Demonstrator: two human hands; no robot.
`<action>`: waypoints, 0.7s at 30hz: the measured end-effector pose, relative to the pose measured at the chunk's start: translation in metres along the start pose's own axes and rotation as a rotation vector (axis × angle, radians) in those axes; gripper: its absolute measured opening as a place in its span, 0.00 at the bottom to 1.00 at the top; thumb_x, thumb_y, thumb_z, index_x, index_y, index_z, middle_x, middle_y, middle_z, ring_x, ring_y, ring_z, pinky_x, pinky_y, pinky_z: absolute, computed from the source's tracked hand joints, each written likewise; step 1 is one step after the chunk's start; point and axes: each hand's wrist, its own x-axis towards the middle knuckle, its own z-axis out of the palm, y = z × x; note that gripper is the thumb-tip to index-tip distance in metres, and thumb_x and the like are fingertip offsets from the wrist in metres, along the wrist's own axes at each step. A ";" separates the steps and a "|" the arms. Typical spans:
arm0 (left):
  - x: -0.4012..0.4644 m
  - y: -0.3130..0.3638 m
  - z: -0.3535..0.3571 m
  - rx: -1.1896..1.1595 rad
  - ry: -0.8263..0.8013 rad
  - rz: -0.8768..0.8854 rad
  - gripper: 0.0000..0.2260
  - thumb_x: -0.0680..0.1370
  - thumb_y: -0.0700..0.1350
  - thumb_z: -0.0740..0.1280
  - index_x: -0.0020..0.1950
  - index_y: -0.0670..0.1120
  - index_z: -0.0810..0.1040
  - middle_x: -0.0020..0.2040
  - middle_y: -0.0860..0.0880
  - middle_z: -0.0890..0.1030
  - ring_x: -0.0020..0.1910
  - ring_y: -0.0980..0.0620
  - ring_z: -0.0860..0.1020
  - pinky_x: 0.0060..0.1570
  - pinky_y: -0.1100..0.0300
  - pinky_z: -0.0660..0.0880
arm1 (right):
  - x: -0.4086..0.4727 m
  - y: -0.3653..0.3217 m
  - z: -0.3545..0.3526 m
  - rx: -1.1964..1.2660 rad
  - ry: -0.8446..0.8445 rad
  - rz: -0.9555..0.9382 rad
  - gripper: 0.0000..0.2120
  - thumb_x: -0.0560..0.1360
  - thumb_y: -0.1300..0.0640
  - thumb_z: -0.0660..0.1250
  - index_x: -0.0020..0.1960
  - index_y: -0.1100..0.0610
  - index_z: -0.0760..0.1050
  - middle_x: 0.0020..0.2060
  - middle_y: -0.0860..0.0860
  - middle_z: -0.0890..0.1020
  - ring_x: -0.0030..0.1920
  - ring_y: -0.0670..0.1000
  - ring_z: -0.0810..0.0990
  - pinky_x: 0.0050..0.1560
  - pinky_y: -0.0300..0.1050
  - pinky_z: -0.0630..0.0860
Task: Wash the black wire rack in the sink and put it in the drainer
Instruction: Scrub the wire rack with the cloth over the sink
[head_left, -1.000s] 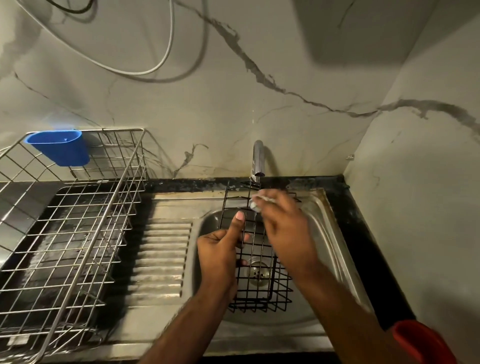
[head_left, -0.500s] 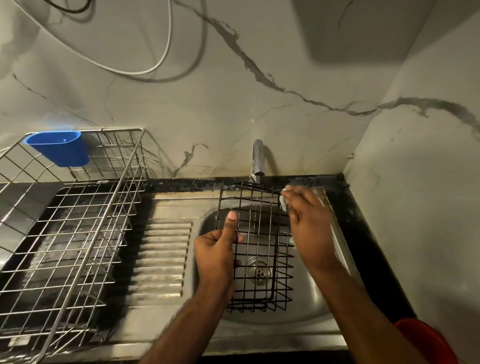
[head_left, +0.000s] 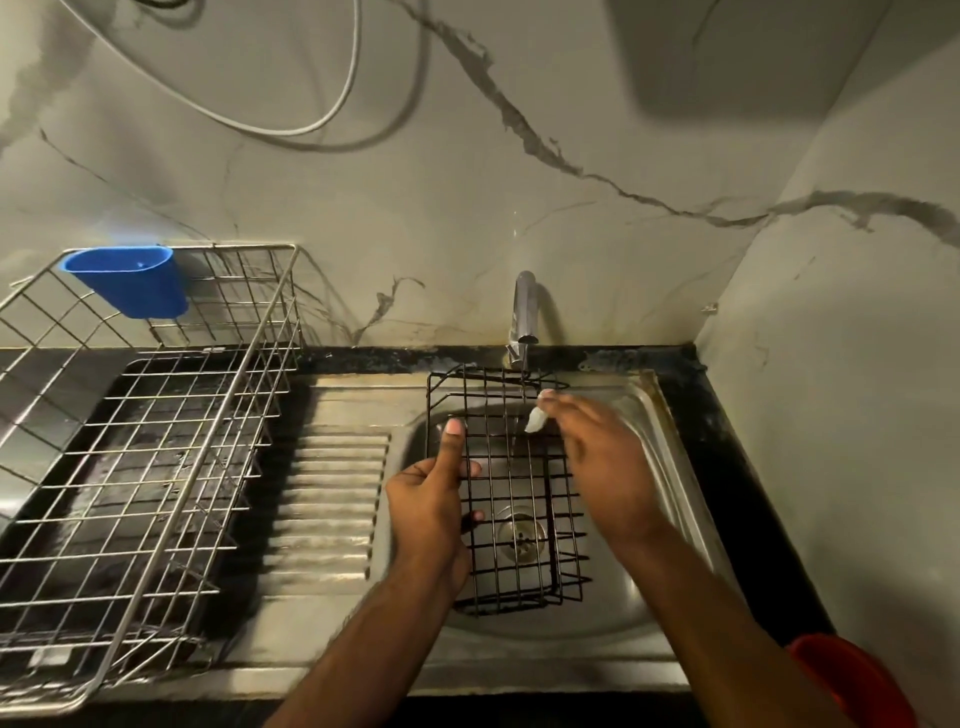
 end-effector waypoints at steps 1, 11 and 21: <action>0.000 -0.001 0.001 -0.002 0.001 -0.005 0.16 0.75 0.59 0.73 0.44 0.45 0.81 0.33 0.52 0.82 0.36 0.56 0.79 0.29 0.58 0.73 | -0.002 -0.005 0.004 -0.011 -0.001 -0.028 0.19 0.76 0.69 0.62 0.64 0.58 0.78 0.62 0.55 0.81 0.63 0.52 0.79 0.65 0.46 0.74; 0.004 0.005 -0.006 -0.071 0.008 -0.012 0.18 0.77 0.58 0.72 0.46 0.42 0.86 0.42 0.49 0.88 0.45 0.51 0.85 0.37 0.55 0.75 | -0.022 -0.019 0.027 0.046 -0.282 -0.461 0.35 0.72 0.73 0.66 0.75 0.52 0.66 0.75 0.47 0.67 0.76 0.46 0.61 0.75 0.47 0.62; 0.002 0.004 -0.007 -0.098 -0.010 -0.031 0.18 0.75 0.60 0.73 0.41 0.45 0.82 0.32 0.51 0.81 0.31 0.55 0.77 0.28 0.58 0.73 | -0.018 -0.027 0.016 0.017 -0.223 -0.410 0.21 0.75 0.67 0.66 0.67 0.56 0.77 0.64 0.52 0.77 0.65 0.50 0.75 0.59 0.48 0.79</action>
